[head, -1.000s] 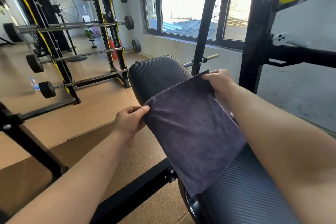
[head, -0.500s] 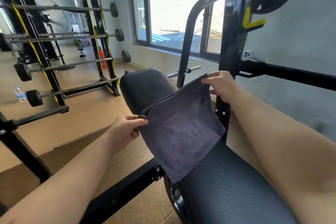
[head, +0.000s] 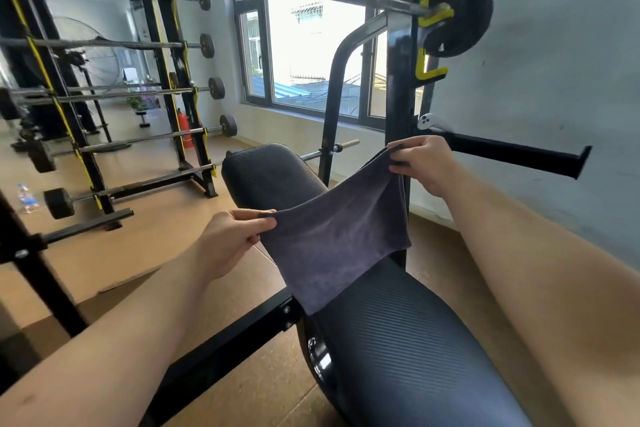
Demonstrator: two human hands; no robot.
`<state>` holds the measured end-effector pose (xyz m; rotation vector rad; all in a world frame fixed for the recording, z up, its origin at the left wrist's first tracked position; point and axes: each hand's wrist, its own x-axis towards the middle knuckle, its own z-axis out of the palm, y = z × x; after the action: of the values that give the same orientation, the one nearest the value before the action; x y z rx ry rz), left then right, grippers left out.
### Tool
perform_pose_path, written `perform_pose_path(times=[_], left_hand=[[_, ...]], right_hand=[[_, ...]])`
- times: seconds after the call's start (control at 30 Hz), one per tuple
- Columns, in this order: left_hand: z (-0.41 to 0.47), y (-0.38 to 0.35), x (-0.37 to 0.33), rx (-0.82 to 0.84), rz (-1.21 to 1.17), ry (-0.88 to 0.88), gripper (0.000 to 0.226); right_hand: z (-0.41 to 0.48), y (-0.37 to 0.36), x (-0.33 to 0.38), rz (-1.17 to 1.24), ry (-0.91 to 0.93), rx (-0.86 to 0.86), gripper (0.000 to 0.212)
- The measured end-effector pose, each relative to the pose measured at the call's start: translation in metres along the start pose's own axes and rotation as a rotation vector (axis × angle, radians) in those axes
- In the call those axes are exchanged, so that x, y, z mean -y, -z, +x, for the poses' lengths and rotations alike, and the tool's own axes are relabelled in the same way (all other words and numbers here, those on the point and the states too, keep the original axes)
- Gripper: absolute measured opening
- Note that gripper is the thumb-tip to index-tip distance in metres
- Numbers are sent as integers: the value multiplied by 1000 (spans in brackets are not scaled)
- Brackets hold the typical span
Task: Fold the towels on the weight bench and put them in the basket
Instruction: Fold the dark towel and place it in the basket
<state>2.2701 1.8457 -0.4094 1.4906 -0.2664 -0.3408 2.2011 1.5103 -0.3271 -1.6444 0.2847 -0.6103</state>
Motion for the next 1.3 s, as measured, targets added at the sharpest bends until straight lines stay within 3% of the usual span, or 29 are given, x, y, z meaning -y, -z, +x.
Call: perform_pose_path(times=[0.17, 0.3, 0.47, 0.7, 0.87, 1.1, 1.2, 1.3], left_hand=[[-34, -4, -4, -33, 91, 2, 18], [-66, -6, -13, -79, 44, -42, 24], [-116, -14, -34, -41, -55, -101, 16], [-177, -4, -46, -49, 201, -143, 17], [-211, 6, -42, -72, 206, -134, 12], [-235, 9, -17, -191, 394, -264, 2], [-236, 9, -3, -236, 493, -289, 9], [-233, 9, 9, -294, 592, -336, 23]], right_hand=[[-40, 23, 19, 51, 15, -38, 11], [-84, 41, 33, 49, 22, -43, 8], [-143, 64, 42, 2, -8, -47, 4], [-216, 82, 41, -106, -89, 54, 12], [-251, 86, 35, -45, -151, 113, 24], [-284, 82, 11, -162, -110, 70, 8], [-293, 78, -1, -186, -74, 43, 2], [-291, 75, -15, -273, -59, 27, 9]])
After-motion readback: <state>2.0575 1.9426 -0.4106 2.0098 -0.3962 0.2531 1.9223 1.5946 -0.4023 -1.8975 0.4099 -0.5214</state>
